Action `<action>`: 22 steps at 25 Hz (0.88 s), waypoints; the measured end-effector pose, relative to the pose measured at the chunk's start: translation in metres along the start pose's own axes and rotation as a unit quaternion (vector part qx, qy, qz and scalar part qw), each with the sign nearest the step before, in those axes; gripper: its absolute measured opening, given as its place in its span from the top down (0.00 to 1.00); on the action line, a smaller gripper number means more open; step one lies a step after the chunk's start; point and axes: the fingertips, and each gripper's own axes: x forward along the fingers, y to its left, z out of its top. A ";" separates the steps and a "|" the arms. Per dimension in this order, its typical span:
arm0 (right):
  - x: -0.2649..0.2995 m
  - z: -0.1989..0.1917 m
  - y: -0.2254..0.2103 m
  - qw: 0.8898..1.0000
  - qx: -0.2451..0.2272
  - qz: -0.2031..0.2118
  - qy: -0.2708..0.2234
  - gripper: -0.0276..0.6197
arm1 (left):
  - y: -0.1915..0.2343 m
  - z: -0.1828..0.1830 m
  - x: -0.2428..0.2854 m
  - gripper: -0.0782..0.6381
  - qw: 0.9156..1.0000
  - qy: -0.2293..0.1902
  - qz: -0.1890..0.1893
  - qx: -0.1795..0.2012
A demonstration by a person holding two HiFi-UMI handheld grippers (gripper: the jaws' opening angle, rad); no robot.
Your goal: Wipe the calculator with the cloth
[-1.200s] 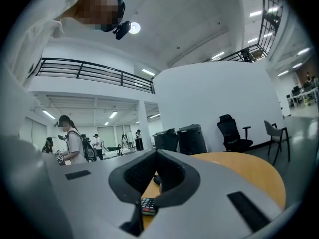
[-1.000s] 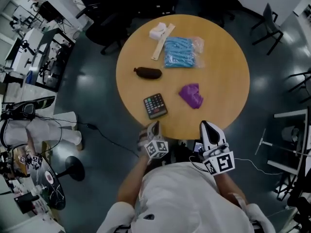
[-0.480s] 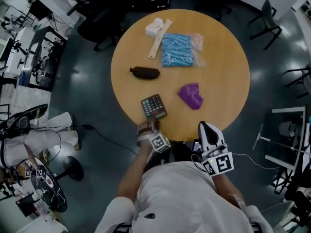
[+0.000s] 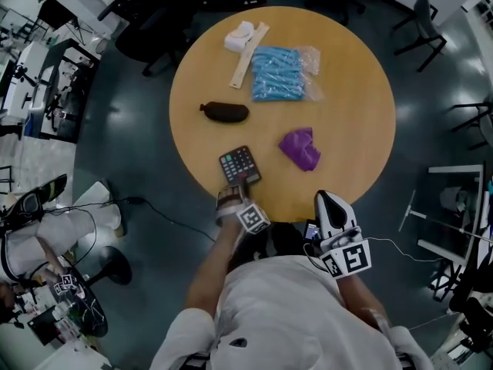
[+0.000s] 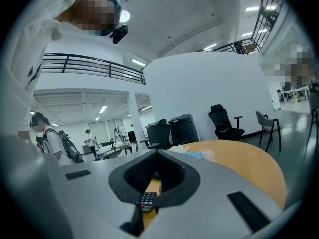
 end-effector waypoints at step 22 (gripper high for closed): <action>0.019 -0.033 -0.026 0.999 -0.029 -0.020 0.017 0.93 | 0.098 0.006 -0.109 0.82 0.874 -0.178 -0.136 -0.431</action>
